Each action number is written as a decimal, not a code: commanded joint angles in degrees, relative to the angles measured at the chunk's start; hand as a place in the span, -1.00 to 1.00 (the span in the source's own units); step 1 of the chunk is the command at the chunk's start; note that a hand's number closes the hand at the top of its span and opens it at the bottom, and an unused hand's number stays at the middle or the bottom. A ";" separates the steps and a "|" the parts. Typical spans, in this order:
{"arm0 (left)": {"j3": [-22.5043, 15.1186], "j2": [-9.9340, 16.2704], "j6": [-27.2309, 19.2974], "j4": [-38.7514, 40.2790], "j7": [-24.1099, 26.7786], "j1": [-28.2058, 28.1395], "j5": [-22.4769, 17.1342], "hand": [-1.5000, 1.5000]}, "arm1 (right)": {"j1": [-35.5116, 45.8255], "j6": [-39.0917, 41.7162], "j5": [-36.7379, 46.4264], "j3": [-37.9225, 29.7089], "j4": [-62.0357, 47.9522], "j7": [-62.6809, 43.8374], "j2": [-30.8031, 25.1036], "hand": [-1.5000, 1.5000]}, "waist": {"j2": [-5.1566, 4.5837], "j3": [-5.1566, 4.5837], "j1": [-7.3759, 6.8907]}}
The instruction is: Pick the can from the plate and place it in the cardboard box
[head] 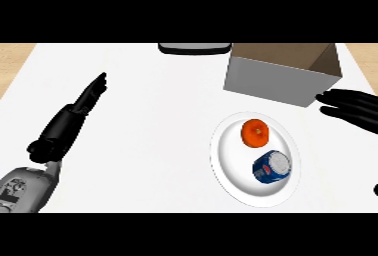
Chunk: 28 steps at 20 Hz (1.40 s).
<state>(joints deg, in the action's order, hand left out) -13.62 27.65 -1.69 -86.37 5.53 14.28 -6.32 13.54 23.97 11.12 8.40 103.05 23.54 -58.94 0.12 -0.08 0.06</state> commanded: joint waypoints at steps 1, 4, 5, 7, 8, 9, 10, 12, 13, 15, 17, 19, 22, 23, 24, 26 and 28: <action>0.52 -0.98 -0.08 1.72 1.38 -0.51 1.21 0.00 | -1.86 3.18 4.50 2.98 9.05 -6.69 -1.99 -1.00 | 0.09 0.00 0.63; -0.44 -1.38 -0.49 -1.53 0.09 -2.96 1.90 0.00 | -2.26 5.01 6.26 4.05 18.08 -15.63 -2.40 -1.00 | 0.37 -0.01 0.73; 1.55 -0.02 2.19 -1.10 -1.42 0.55 -0.03 0.00 | -1.47 4.46 8.57 6.64 18.86 -20.14 0.53 -1.00 | 0.14 0.00 0.36; 2.73 -0.01 2.68 -0.31 -1.35 0.01 -0.04 0.00 | -2.03 6.44 10.46 8.50 19.76 -23.53 1.88 -1.00 | 0.01 0.03 0.07; 1.92 -1.13 1.63 2.15 2.25 -2.08 1.53 0.00 | -3.40 7.90 8.69 7.06 26.05 -27.80 0.37 -1.00 | 0.16 -0.03 0.82; 2.18 -1.74 1.15 0.64 -0.02 -0.01 2.19 0.00 | -1.40 10.08 9.91 8.80 21.56 -27.45 2.06 -1.00 | -0.06 0.02 -0.01; 3.45 -0.89 3.19 1.57 2.46 -1.11 1.25 0.00 | -4.89 9.62 10.69 9.11 25.01 -29.35 3.11 -1.00 | 0.00 0.03 0.33; 1.29 -2.00 2.11 -4.32 -0.18 -5.07 2.72 0.00 | -4.03 12.58 9.89 10.32 25.28 -32.66 5.35 -1.00 | 0.05 0.05 -0.27; 3.66 -2.97 2.75 1.52 -0.10 -0.03 2.77 0.00 | -3.84 12.46 13.62 10.54 23.28 -30.62 6.53 -1.00 | -0.11 0.06 0.04; 4.12 -1.90 4.41 -0.64 -0.61 -1.31 1.96 0.00 | -3.66 15.23 12.98 13.48 27.64 -38.95 9.29 -1.00 | -0.06 0.03 -0.04; 2.94 -4.45 2.47 -2.36 -2.36 -0.15 4.55 0.00 | -3.71 13.62 18.83 16.78 21.91 -34.94 12.98 -1.00 | -0.12 0.07 -0.24; 4.86 -3.97 4.82 -1.47 0.07 -2.75 3.82 0.00 | -4.66 16.51 18.80 15.02 25.71 -38.10 14.14 -1.00 | -0.07 0.06 -0.09; 5.53 -4.92 5.72 3.30 1.31 0.32 4.99 0.00 | -0.53 16.13 24.30 17.20 21.74 -38.72 17.62 -1.00 | -0.19 0.05 -0.19; 6.14 -3.90 6.34 -2.97 -0.21 -2.72 4.17 0.00 | -3.33 17.33 24.51 16.71 25.91 -40.98 17.67 -1.00 | -0.04 0.06 -0.18; 6.34 -5.43 6.22 0.50 -1.08 0.81 5.08 0.00 | -1.68 14.71 27.40 16.64 18.62 -34.48 18.78 -1.00 | -0.16 0.09 -0.17; 5.51 -6.13 5.52 -5.23 -4.30 -3.24 5.71 0.00 | -6.11 12.82 30.87 16.85 21.24 -34.06 18.66 -1.00 | -0.05 0.10 -0.13; 9.22 -4.76 8.67 -0.57 -1.92 -0.17 5.07 0.00 | -2.16 17.29 29.07 14.90 19.57 -34.00 21.28 -1.00 | -0.12 0.08 -0.16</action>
<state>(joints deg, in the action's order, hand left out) -7.27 22.27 4.47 -87.02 4.38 13.29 -0.90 10.09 39.60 37.63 23.73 124.51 -11.72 -40.73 0.02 0.00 -0.03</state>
